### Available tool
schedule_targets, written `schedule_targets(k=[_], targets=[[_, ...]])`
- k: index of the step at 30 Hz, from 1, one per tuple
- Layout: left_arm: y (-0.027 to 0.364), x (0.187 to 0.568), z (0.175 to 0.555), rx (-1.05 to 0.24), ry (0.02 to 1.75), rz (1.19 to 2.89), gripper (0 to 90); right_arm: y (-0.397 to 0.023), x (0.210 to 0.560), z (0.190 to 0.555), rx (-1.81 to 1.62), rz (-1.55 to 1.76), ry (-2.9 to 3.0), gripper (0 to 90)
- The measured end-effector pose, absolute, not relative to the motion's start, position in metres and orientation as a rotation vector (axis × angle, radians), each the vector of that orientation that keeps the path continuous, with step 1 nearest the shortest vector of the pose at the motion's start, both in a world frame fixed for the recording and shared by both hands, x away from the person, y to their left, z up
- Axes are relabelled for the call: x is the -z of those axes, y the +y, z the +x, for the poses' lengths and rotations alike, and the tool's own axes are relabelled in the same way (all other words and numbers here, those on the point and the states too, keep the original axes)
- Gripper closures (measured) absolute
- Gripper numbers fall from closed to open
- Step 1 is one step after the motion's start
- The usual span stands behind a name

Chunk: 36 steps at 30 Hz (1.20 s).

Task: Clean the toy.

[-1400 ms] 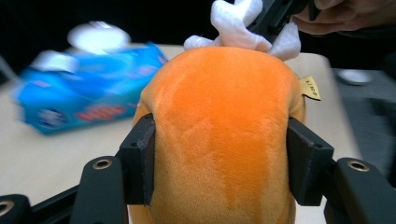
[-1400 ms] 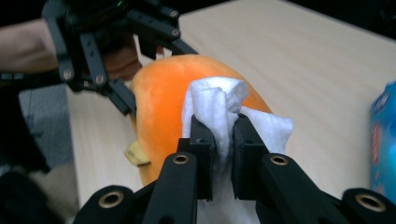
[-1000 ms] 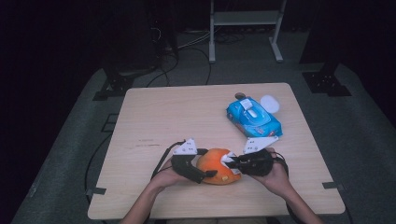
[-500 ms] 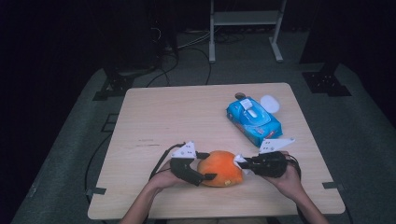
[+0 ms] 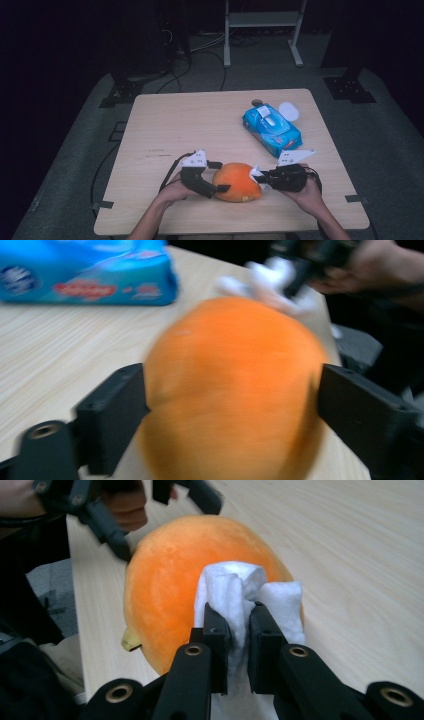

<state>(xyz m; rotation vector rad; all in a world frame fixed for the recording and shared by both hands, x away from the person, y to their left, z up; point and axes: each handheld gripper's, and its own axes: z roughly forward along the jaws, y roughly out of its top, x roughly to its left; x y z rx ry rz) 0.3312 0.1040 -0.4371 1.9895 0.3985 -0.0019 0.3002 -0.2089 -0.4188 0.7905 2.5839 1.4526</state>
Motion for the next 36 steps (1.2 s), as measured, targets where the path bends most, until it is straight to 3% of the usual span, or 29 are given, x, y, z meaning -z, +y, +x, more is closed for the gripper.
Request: schedule_targets(k=[13, 17, 19, 23, 27, 33, 36], targets=[[0.090, 0.440, 0.317, -0.062, 0.269, 2.072, 19.0, -0.177, 0.402, 0.290, -1.452, 0.620, 2.568, 80.4], [0.091, 0.441, 0.323, -0.030, 0.362, 2.060, 8.7, -0.190, 0.407, 0.293, -1.443, 0.683, 2.554, 80.4], [0.090, 0.442, 0.324, -0.008, 0.367, 2.058, 8.7, -0.193, 0.408, 0.293, -1.437, 0.696, 2.555, 80.4], [0.084, 0.436, 0.318, -0.047, 0.331, 2.083, 17.7, -0.183, 0.405, 0.286, -1.442, 0.652, 2.564, 80.3], [0.079, 0.433, 0.311, -0.088, 0.272, 2.106, 20.1, -0.166, 0.398, 0.279, -1.455, 0.550, 2.583, 80.3], [0.084, 0.438, 0.320, -0.031, 0.360, 2.070, 7.1, -0.175, 0.400, 0.284, -1.443, 0.599, 2.569, 80.3], [0.083, 0.440, 0.320, -0.002, 0.363, 2.072, 7.9, -0.178, 0.400, 0.284, -1.439, 0.608, 2.566, 80.3]])
